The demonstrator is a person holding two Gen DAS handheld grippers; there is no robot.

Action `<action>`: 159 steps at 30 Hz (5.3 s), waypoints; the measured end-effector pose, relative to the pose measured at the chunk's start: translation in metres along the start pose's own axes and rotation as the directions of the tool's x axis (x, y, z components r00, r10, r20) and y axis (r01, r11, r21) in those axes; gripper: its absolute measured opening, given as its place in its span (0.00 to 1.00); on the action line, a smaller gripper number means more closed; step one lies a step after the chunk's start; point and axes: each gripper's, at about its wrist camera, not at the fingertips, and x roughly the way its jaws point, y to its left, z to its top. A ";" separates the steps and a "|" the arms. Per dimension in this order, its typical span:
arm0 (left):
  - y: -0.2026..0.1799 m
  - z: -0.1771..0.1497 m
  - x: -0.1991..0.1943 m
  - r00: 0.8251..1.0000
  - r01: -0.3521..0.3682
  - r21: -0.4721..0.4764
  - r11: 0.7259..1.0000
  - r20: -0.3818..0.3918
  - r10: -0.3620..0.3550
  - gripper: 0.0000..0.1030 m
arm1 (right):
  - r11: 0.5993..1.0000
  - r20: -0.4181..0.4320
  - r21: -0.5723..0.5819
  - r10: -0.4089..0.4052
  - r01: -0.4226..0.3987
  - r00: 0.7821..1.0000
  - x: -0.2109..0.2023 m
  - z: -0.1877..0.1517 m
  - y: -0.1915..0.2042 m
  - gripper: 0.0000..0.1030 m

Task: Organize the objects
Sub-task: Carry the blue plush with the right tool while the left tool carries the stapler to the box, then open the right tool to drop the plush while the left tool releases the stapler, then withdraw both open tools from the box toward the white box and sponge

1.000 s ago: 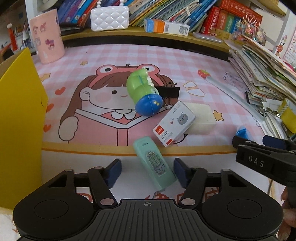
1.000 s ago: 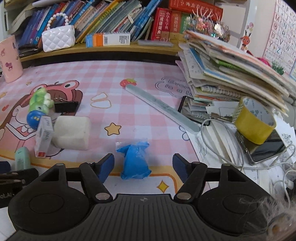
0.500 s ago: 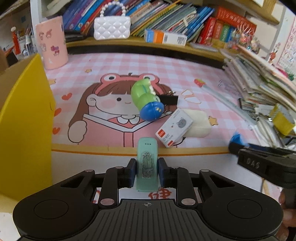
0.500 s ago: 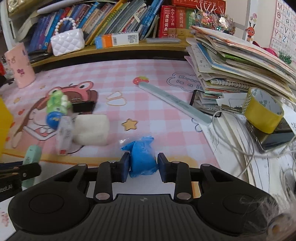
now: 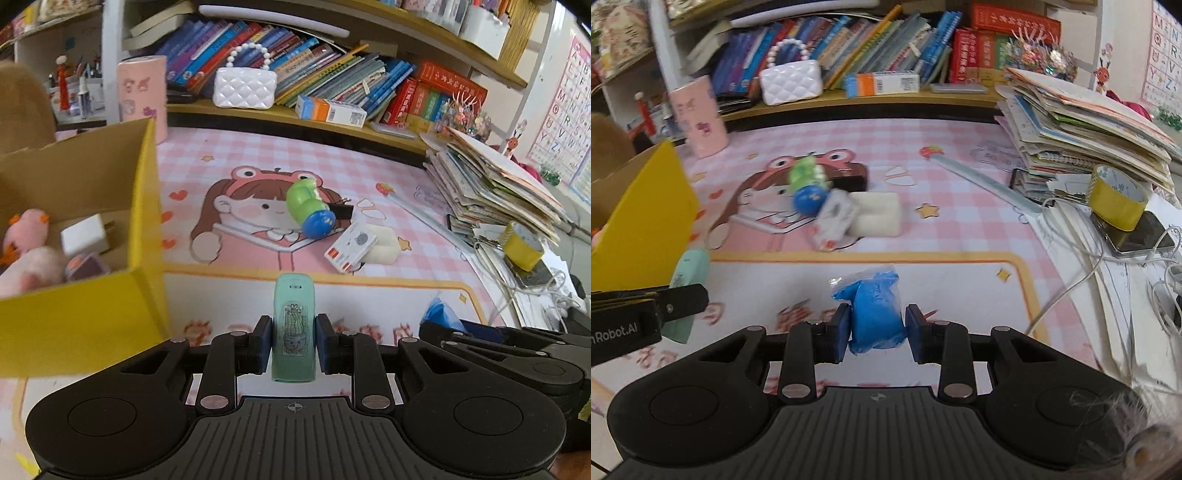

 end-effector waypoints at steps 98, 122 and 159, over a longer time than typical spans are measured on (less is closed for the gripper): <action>0.192 0.046 -0.069 0.947 -0.228 -0.151 0.962 0.196 0.256 0.22 | 0.884 0.120 -0.435 0.246 -0.172 0.962 0.030 0.063 0.272 0.29; 0.206 0.055 -0.022 0.958 -0.251 -0.180 0.951 0.092 0.270 0.33 | 0.806 -0.026 -0.545 0.257 -0.229 0.966 0.071 0.073 0.291 0.35; 0.180 -0.075 -0.167 0.947 -0.233 -0.159 0.959 0.188 0.261 0.83 | 0.925 0.133 -0.353 0.198 -0.140 0.971 -0.077 -0.050 0.239 0.42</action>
